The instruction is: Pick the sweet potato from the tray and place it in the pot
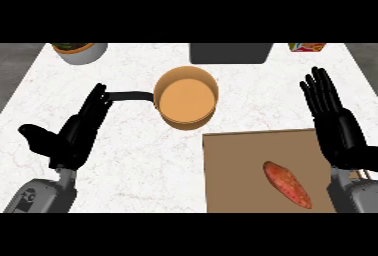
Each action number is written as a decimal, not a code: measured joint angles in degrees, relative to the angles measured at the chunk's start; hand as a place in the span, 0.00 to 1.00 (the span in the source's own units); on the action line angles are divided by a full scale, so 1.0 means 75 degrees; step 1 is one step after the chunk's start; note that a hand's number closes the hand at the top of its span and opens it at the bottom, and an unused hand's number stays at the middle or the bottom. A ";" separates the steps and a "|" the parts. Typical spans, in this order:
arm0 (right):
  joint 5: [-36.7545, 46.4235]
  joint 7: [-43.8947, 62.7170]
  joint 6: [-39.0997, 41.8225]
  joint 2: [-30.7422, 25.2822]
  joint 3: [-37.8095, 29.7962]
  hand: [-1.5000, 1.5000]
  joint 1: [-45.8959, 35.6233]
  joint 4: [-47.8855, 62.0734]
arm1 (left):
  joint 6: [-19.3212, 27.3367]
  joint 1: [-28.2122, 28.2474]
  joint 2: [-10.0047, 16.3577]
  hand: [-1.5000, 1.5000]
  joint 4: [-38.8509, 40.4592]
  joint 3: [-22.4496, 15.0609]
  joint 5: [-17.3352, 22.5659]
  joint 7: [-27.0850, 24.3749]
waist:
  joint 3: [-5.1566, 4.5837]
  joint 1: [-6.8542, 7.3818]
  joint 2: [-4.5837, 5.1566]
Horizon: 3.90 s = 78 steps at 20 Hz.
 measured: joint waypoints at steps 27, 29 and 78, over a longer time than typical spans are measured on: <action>0.1957 -0.4354 0.5728 -0.3126 0.2393 0.00 -0.3107 0.2683 | 0.0893 -0.0601 0.0284 0.50 -0.0072 0.0780 -0.0550 0.0399 | -0.0100 0.0391 0.0249; 0.2412 -0.4403 0.5655 -0.3455 0.2824 0.00 -0.3255 0.2331 | 0.0874 -0.0542 0.0309 0.50 -0.0101 0.0806 -0.0539 0.0423 | -0.0104 0.0369 0.0223; 0.8054 -0.6070 0.3086 -0.2685 0.5333 1.00 -0.2691 0.3348 | 0.0106 -0.0103 -0.0181 0.50 -0.0427 0.1908 -0.1256 0.0761 | -0.0147 0.0041 0.0131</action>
